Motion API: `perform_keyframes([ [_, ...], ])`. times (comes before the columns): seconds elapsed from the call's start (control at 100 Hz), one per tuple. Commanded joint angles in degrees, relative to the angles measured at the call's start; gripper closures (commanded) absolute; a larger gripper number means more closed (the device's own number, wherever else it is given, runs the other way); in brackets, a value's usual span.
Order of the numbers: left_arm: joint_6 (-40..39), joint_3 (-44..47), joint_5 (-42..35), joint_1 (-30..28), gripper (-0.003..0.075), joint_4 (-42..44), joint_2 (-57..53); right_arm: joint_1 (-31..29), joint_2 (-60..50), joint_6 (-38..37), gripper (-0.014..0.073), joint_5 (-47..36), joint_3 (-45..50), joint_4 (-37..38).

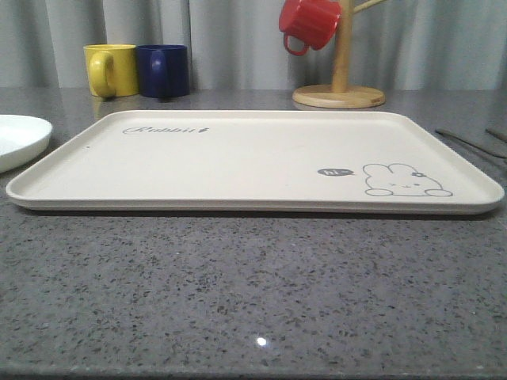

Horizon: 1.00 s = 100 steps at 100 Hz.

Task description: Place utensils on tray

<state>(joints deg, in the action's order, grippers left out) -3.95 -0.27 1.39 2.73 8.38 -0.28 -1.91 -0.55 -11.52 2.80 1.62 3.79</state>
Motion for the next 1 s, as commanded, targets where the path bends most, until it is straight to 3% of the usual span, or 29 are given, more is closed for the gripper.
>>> perform_keyframes([
  [0.0,-0.5,2.4,-5.0,-0.1,0.0738,0.0,-1.9,-0.3,-1.2,0.5,0.0662,-4.8,-1.1,0.6],
  [0.36,-0.5,1.8,-4.9,-0.1,0.0738,-0.9,-1.9,-0.3,-1.2,0.5,0.0662,-4.8,-1.1,0.6],
  [0.5,-0.5,-3.8,-1.4,-0.1,0.0738,-4.2,-1.5,-0.3,-1.2,0.5,0.0662,-4.8,-1.1,0.6],
  [0.7,-0.5,-20.4,14.6,-0.1,0.0738,-6.6,4.5,-0.3,-1.2,0.5,0.0662,-4.8,-1.1,0.6],
  [0.99,0.3,-46.9,39.5,-0.1,0.0738,-4.2,24.8,-0.3,-1.2,0.5,0.0662,-4.8,-1.1,0.6],
])
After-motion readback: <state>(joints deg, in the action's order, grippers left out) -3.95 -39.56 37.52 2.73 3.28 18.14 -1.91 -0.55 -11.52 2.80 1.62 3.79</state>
